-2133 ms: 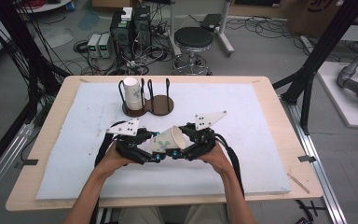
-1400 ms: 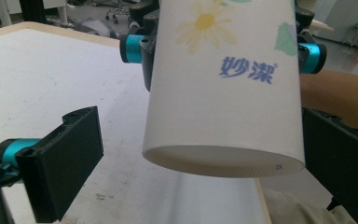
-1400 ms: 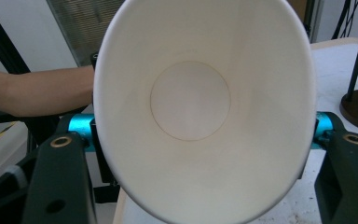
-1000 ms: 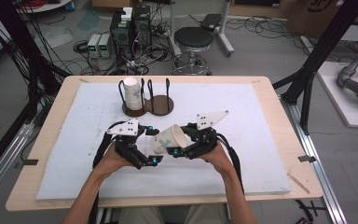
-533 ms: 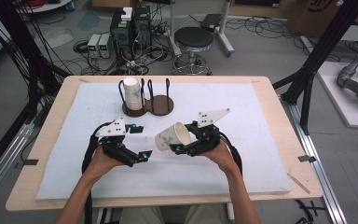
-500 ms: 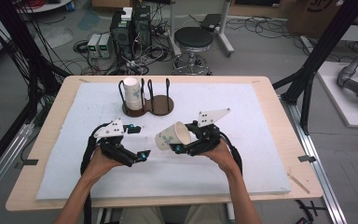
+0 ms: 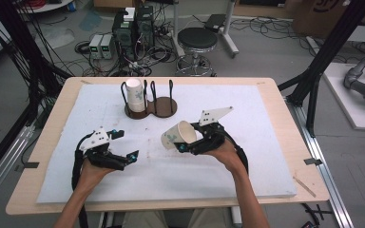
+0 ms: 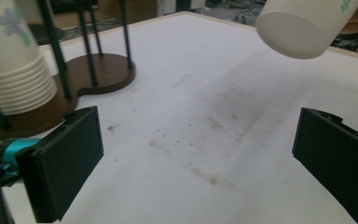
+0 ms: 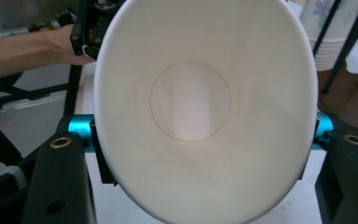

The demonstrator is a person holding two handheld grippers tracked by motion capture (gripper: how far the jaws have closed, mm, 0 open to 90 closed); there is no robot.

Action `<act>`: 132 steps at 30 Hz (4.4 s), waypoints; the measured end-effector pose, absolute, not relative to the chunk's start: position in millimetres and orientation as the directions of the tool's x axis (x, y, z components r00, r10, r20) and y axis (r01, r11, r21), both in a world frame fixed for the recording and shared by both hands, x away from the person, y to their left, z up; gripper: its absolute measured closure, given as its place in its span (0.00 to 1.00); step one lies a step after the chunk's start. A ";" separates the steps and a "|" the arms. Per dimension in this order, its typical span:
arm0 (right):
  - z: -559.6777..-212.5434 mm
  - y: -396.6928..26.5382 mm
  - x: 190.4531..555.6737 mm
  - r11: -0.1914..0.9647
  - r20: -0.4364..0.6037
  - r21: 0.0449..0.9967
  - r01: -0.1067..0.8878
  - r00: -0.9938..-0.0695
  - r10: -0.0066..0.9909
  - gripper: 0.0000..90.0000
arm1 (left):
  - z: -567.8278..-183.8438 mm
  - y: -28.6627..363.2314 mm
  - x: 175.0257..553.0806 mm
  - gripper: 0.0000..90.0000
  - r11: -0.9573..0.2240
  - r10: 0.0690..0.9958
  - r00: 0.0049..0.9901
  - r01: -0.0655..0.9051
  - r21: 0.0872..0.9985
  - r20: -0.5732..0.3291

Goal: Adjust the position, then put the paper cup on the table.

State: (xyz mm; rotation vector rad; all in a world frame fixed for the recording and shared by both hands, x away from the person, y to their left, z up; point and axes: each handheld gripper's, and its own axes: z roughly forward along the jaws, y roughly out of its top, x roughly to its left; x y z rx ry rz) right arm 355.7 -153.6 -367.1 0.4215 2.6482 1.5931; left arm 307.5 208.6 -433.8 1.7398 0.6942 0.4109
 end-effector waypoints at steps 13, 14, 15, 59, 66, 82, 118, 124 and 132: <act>-362.0 -144.6 365.4 0.597 0.044 0.740 0.310 -0.908 0.417 0.37 | -454.0 237.2 299.2 0.02 -0.092 0.792 0.606 0.242 0.966 -0.077; -362.0 -144.6 365.4 0.597 0.044 0.740 0.310 -0.908 0.417 0.37 | -454.0 237.2 299.2 0.02 -0.092 0.792 0.606 0.242 0.966 -0.077; -361.1 -141.7 366.4 0.618 0.025 0.721 0.315 -0.902 0.431 0.37 | -455.5 237.8 298.8 0.02 -0.087 0.794 0.602 0.244 0.966 -0.081; -371.2 -106.7 388.4 0.738 -0.061 0.567 0.365 -0.876 0.479 0.37 | -460.1 239.7 298.0 0.02 -0.086 0.817 0.572 0.243 0.966 -0.071; -375.0 -96.4 394.9 0.768 -0.062 0.504 0.395 -0.870 0.488 0.37 | -460.1 239.7 297.8 0.02 -0.083 0.815 0.574 0.245 0.966 -0.075; -389.8 -82.2 405.9 0.830 -0.087 0.349 0.435 -0.867 0.491 0.37 | -460.1 239.3 297.5 0.02 -0.092 0.816 0.575 0.240 0.966 -0.065; -401.7 -103.2 400.2 0.768 -0.026 0.433 0.472 -0.845 0.534 0.20 | -460.2 238.8 297.4 0.02 -0.094 0.817 0.573 0.239 0.967 -0.062; -403.8 -118.6 395.9 0.743 -0.026 0.468 0.478 -0.833 0.552 0.20 | -460.2 238.7 297.4 0.02 -0.096 0.817 0.574 0.237 0.967 -0.059; -400.3 -140.3 382.5 0.672 0.005 0.568 0.476 -0.818 0.575 0.20 | -460.1 238.8 297.1 0.02 -0.099 0.818 0.572 0.236 0.967 -0.056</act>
